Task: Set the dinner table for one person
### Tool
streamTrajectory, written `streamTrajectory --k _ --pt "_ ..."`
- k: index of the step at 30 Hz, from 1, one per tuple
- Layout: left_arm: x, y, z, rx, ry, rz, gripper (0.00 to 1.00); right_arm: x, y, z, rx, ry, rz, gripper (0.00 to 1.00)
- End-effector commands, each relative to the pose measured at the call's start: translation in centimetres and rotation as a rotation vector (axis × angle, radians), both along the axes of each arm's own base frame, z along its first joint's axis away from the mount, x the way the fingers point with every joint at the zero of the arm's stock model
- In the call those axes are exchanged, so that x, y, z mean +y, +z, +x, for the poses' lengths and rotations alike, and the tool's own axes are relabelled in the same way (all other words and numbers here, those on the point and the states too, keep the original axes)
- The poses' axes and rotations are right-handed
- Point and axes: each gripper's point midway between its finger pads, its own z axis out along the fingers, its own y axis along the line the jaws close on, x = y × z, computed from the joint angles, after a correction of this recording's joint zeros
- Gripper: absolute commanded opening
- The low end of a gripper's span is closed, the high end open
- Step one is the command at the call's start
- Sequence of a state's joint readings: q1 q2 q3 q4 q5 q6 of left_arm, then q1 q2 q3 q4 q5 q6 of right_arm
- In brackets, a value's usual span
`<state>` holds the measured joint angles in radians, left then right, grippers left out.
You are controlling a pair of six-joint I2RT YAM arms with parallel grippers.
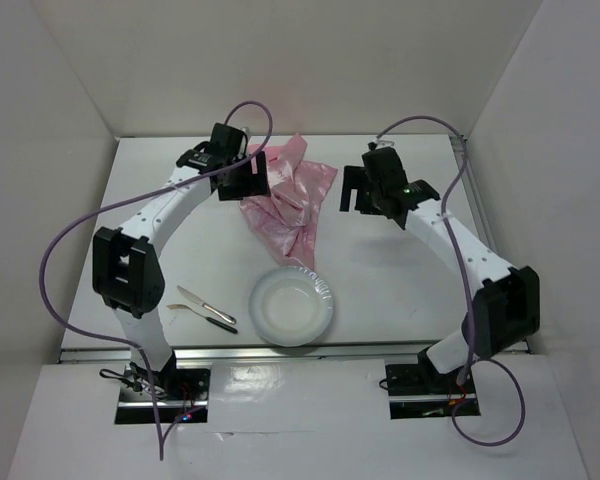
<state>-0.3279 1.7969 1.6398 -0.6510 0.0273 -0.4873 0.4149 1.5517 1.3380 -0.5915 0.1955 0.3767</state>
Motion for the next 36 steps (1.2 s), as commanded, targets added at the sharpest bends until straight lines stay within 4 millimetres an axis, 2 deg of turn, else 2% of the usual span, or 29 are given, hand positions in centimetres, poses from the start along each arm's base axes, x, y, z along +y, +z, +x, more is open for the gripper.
streamTrajectory --k 1,3,5,6,7,8,10,12,14,15,16,19,21,22,26,28,29,30,31,32,33,34,35,36 --pt "-2.0 0.7 1.3 0.018 0.044 -0.082 0.90 -0.5 4.8 0.1 -0.179 0.013 0.046 0.92" --pt "-3.1 -0.1 2.5 0.048 0.068 -0.124 0.87 -1.1 6.4 -0.3 -0.226 0.009 0.057 0.92" --pt "-3.7 -0.9 3.3 0.085 0.097 -0.151 0.84 -1.6 6.6 -0.9 -0.230 0.005 0.043 0.92" --pt "-4.2 -0.4 3.8 0.097 0.120 -0.180 0.82 -1.5 6.7 -1.3 -0.235 0.031 0.042 0.92" --pt "-4.5 -1.8 4.3 0.127 0.140 -0.182 0.82 -1.4 6.7 -1.4 -0.235 0.051 0.036 0.92" --pt "-4.8 -2.2 4.5 0.139 0.149 -0.200 0.80 -1.4 6.9 -1.8 -0.234 0.065 0.033 0.92" --pt "-5.6 -1.9 5.4 0.125 0.182 -0.260 0.80 -1.6 7.1 -2.1 -0.233 0.065 0.033 0.92" --pt "-6.3 -3.6 5.6 0.159 0.200 -0.266 0.80 -2.1 7.9 -2.5 -0.250 0.055 0.038 0.92" --pt "-6.5 -3.4 6.7 0.144 0.213 -0.274 0.80 -2.4 8.2 -2.8 -0.253 0.048 0.033 0.92" --pt "-7.0 -4.6 6.7 0.167 0.221 -0.261 0.80 -2.5 8.3 -3.1 -0.250 0.048 0.032 0.92" --pt "-7.2 -4.1 7.3 0.151 0.218 -0.269 0.80 -2.5 8.3 -3.1 -0.250 0.048 0.032 0.92" --pt "-7.7 -4.7 8.2 0.157 0.220 -0.280 0.79 -2.5 8.5 -3.4 -0.250 0.055 0.038 0.92" --pt "-7.9 -5.2 8.6 0.159 0.220 -0.279 0.74 -2.3 8.1 -3.6 -0.239 0.065 0.042 0.92" --pt "-7.9 -6.1 8.7 0.171 0.222 -0.273 0.73 -2.2 7.8 -3.8 -0.225 0.075 0.045 0.92" --pt "-8.6 -6.8 8.7 0.185 0.215 -0.281 0.65 -2.0 7.8 -3.9 -0.223 0.082 0.051 0.92" --pt "-8.5 -7.7 8.3 0.199 0.218 -0.273 0.54 -2.0 7.8 -3.9 -0.223 0.082 0.051 0.92" --pt "-8.8 -6.7 8.6 0.180 0.206 -0.294 0.49 -2.0 7.8 -3.9 -0.223 0.082 0.051 0.92" --pt "-9.0 -6.7 8.5 0.183 0.200 -0.300 0.40 -2.0 7.8 -3.9 -0.223 0.082 0.051 0.92" --pt "-9.0 -6.0 8.6 0.172 0.188 -0.296 0.15 -2.1 7.4 -4.0 -0.215 0.082 0.048 0.92" --pt "-8.9 -5.5 8.7 0.163 0.175 -0.289 0.06 -1.9 7.0 -3.9 -0.202 0.091 0.050 0.92" --pt "-8.9 -4.7 8.7 0.154 0.173 -0.294 0.00 -1.8 7.0 -3.9 -0.202 0.091 0.050 0.93" --pt "-7.9 -2.6 9.3 0.110 0.176 -0.305 0.00 -1.1 6.7 -4.0 -0.185 0.123 0.072 0.93" --pt "-7.3 -1.5 9.2 0.088 0.165 -0.299 0.00 -0.6 6.2 -4.1 -0.164 0.145 0.085 0.96" --pt "-6.1 1.6 9.3 0.030 0.165 -0.314 0.00 0.6 5.2 -4.3 -0.129 0.197 0.121 0.97"
